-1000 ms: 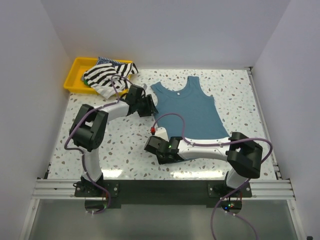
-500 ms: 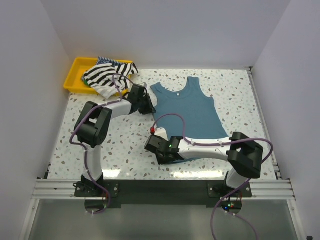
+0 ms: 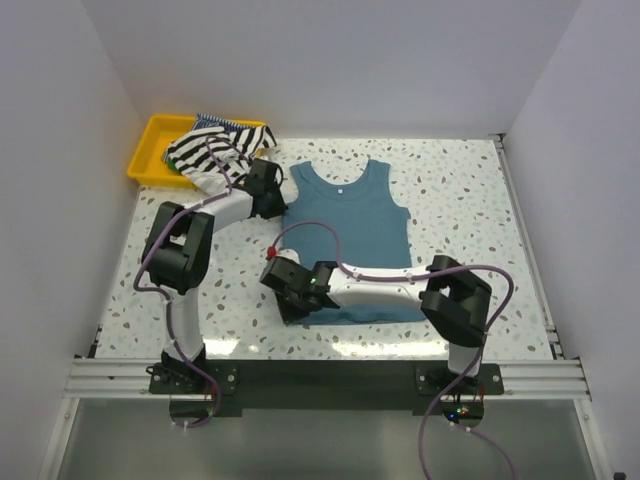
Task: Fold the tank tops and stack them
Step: Fold the tank top
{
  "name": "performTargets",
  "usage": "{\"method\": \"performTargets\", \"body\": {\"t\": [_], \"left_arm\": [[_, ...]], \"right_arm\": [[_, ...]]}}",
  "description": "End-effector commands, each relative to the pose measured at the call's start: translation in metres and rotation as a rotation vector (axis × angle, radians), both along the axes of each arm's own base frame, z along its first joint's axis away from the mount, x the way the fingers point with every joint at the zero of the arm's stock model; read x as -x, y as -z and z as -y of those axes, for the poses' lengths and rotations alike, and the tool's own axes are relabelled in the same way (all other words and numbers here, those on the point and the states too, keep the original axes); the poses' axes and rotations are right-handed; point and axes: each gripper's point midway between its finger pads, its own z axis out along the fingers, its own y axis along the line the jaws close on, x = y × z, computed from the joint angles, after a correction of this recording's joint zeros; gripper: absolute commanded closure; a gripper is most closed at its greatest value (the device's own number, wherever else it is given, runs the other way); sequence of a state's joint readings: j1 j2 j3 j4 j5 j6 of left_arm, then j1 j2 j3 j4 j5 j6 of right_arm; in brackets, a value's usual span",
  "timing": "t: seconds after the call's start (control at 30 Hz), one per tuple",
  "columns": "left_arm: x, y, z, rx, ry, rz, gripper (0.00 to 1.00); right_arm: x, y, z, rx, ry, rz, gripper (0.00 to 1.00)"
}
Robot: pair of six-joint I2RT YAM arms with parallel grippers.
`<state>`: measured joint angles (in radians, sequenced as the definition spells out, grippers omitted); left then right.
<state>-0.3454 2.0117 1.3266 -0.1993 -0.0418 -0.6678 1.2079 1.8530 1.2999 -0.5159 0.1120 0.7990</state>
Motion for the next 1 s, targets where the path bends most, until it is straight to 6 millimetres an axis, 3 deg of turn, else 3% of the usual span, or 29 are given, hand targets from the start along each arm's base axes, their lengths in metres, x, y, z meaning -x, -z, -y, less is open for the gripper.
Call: {"method": "performTargets", "body": {"t": [0.0,0.1,0.37,0.77,0.97], "left_arm": [[-0.027,-0.049,-0.016,-0.064,-0.039,0.131,1.0],[-0.031,-0.062,-0.012,-0.05,-0.027,0.157,1.0],[-0.037,-0.073,0.02,-0.02,0.044,0.162,1.0],[-0.032,-0.071,0.106,-0.021,0.185,0.163,1.0],[-0.028,-0.061,0.129,-0.013,0.223,0.152,1.0]], "right_arm": [[0.001,-0.02,-0.029,-0.123,-0.041,-0.052,1.0],[-0.01,-0.025,-0.027,-0.17,-0.013,-0.074,1.0],[-0.029,-0.033,0.015,-0.212,0.072,-0.073,1.0],[-0.025,-0.02,0.075,-0.188,0.219,-0.045,1.0],[-0.022,-0.013,0.101,-0.153,0.283,-0.014,1.0]]}}
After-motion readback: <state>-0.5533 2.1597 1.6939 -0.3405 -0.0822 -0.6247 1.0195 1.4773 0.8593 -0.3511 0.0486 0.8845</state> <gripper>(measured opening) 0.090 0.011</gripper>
